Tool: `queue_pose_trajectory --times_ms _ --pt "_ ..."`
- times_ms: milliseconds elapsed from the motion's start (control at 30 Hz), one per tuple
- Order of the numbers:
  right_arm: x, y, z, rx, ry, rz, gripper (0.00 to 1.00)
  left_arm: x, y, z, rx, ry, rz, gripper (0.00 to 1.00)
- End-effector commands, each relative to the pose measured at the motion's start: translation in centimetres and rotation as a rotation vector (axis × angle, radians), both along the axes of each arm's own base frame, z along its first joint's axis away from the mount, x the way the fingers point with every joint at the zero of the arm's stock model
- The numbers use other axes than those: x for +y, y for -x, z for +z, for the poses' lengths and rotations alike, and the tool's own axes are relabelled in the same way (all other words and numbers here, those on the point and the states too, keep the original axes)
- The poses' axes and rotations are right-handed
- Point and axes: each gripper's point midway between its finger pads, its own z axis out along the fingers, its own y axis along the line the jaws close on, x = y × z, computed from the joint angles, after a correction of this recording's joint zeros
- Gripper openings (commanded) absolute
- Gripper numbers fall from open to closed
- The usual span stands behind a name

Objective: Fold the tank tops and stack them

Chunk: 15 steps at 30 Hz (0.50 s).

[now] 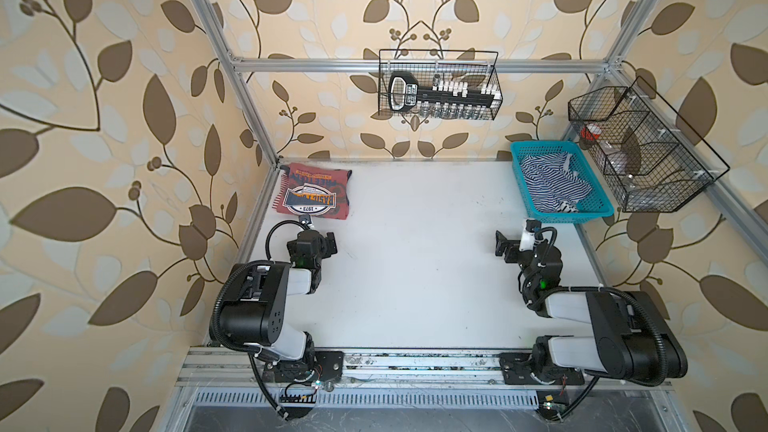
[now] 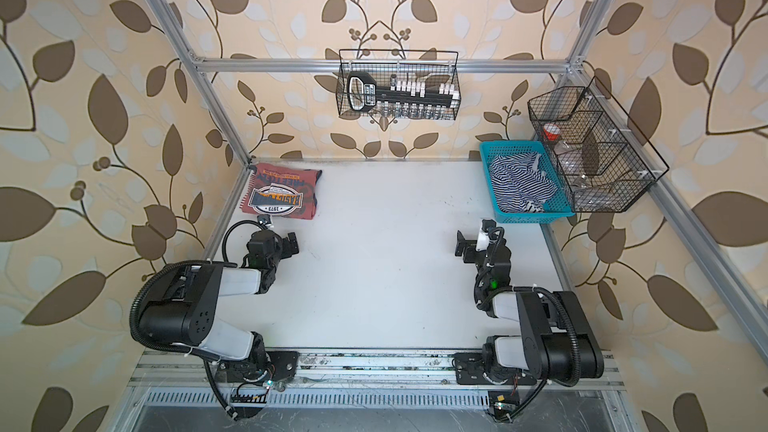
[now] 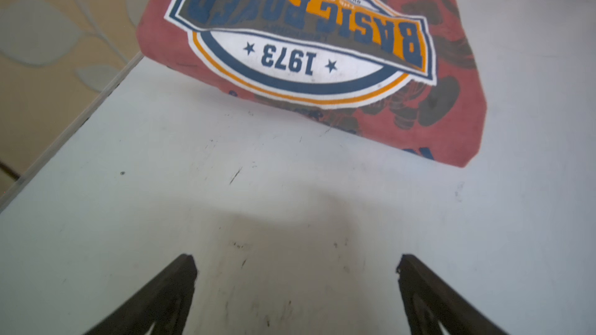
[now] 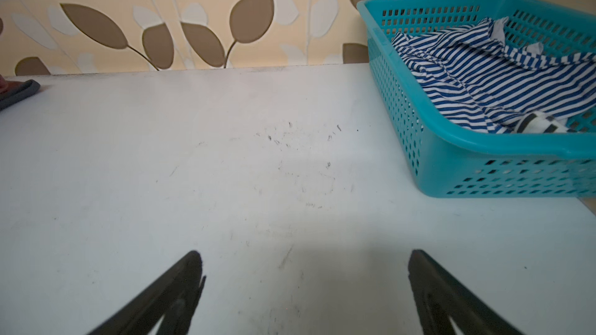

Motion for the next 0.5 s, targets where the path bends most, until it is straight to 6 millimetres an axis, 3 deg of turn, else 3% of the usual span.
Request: queue_pose_trajectory --times_ms 0,467 --pt "-0.11 -0.39 1.59 -0.063 0.041 -0.003 1.0 0.15 -1.34 2.23 -0.07 -0.007 -0.011 0.99" --pt "-0.07 -0.41 1.5 -0.054 0.05 -0.01 1.0 0.17 -1.34 2.25 -0.072 -0.007 -0.011 0.99"
